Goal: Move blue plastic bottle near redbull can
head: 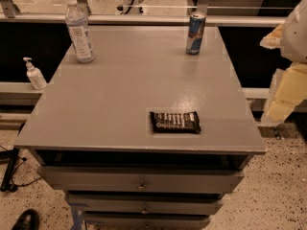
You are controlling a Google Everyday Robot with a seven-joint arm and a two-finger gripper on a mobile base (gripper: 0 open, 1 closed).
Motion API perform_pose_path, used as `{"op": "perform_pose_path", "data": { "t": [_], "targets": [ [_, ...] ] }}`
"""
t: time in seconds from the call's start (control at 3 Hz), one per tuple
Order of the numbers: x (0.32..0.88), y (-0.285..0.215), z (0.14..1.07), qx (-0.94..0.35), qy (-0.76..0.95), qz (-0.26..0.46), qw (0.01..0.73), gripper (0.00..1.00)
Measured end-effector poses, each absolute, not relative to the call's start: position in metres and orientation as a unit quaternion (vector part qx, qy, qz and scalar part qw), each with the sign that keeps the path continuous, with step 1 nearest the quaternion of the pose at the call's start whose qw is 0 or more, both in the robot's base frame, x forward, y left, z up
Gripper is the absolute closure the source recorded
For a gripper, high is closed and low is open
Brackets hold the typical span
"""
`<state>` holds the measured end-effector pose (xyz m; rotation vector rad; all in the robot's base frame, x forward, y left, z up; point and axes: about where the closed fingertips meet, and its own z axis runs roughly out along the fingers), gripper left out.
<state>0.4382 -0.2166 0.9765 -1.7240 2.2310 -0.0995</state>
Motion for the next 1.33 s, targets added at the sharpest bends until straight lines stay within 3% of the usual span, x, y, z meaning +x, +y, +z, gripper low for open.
{"op": "perform_pose_path", "data": {
  "t": [0.67,1.0,1.33],
  "targets": [
    [0.441,-0.212,0.976,-0.603,0.779,-0.032,0.168,0.00],
    [0.459,-0.187,0.961,-0.607,0.767,-0.001,0.206,0.00],
    [0.506,-0.143,0.934,-0.590,0.752,0.079,0.283,0.00]
  ]
}}
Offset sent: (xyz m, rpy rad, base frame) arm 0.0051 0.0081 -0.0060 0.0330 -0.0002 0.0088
